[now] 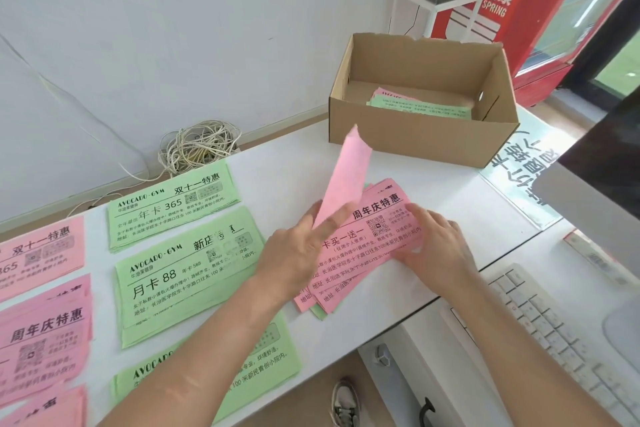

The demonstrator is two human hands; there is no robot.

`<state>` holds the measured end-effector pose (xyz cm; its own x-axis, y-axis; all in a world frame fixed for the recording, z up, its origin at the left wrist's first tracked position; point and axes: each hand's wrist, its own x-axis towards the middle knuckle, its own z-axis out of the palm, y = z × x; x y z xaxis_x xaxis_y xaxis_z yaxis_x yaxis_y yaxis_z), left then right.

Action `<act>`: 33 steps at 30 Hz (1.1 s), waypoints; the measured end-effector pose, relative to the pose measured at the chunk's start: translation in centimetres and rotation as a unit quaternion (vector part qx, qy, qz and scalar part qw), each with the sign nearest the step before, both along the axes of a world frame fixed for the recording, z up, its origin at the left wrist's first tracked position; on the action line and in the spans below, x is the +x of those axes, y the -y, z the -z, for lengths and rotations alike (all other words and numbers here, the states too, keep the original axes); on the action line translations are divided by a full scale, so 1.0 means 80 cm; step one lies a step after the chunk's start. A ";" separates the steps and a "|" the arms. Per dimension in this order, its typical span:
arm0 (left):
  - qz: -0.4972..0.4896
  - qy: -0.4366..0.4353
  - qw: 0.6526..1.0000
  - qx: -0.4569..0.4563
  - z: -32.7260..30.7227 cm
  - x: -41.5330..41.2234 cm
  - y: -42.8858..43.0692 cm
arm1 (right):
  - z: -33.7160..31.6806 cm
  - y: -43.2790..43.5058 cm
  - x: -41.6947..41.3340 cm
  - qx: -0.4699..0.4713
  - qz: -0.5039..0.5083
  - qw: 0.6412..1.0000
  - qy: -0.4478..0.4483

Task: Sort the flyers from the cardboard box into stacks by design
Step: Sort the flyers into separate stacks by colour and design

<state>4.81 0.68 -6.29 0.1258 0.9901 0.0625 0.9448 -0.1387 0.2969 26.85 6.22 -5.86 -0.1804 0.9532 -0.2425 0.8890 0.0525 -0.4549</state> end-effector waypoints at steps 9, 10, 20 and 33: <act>0.048 -0.164 0.982 -0.076 -0.006 0.023 0.001 | -0.008 -0.019 0.000 -0.118 0.225 0.886 -0.387; 0.044 -0.161 0.983 -0.075 -0.008 0.024 0.002 | -0.011 -0.022 0.000 -0.146 0.250 0.845 -0.449; 0.048 -0.006 0.997 -0.056 -0.023 0.016 0.003 | -0.036 -0.032 -0.025 -0.199 0.324 0.660 -0.648; -0.012 0.065 0.998 0.008 -0.007 -0.006 0.002 | -0.006 -0.034 -0.007 -0.016 0.012 1.000 -0.003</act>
